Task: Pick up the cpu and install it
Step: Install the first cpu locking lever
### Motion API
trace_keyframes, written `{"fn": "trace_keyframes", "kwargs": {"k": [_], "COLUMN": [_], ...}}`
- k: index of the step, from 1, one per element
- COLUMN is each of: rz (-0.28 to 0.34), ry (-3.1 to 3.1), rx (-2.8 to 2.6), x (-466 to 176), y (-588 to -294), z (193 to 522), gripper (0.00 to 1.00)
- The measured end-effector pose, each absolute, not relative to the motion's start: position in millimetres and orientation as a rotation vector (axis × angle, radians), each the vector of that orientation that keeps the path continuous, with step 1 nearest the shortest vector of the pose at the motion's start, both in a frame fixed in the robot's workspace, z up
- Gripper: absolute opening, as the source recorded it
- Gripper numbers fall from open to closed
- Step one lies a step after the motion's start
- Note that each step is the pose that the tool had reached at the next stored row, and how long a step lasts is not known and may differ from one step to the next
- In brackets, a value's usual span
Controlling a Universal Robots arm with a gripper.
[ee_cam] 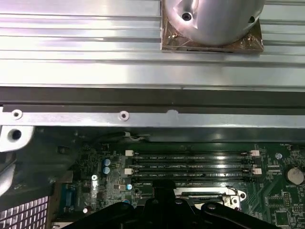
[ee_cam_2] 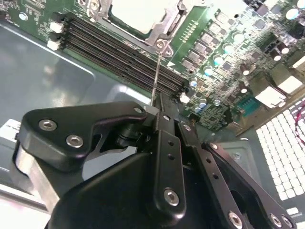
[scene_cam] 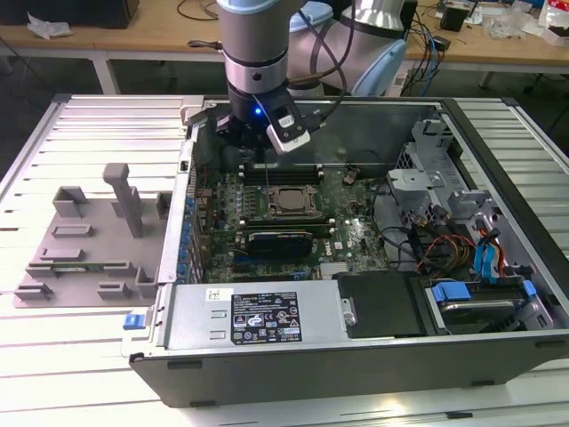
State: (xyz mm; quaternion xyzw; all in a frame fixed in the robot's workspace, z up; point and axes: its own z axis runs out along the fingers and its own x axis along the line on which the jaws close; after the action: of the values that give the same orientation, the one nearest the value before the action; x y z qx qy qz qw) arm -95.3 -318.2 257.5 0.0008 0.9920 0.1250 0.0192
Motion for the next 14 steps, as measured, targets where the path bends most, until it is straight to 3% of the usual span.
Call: {"fn": "trace_keyframes", "kwargs": {"k": [14], "rz": [0.396], "ry": [3.078], "rx": [0.004], "x": [-62.0], "y": [-319.2], "z": [253.6], "gripper": [0.11]}}
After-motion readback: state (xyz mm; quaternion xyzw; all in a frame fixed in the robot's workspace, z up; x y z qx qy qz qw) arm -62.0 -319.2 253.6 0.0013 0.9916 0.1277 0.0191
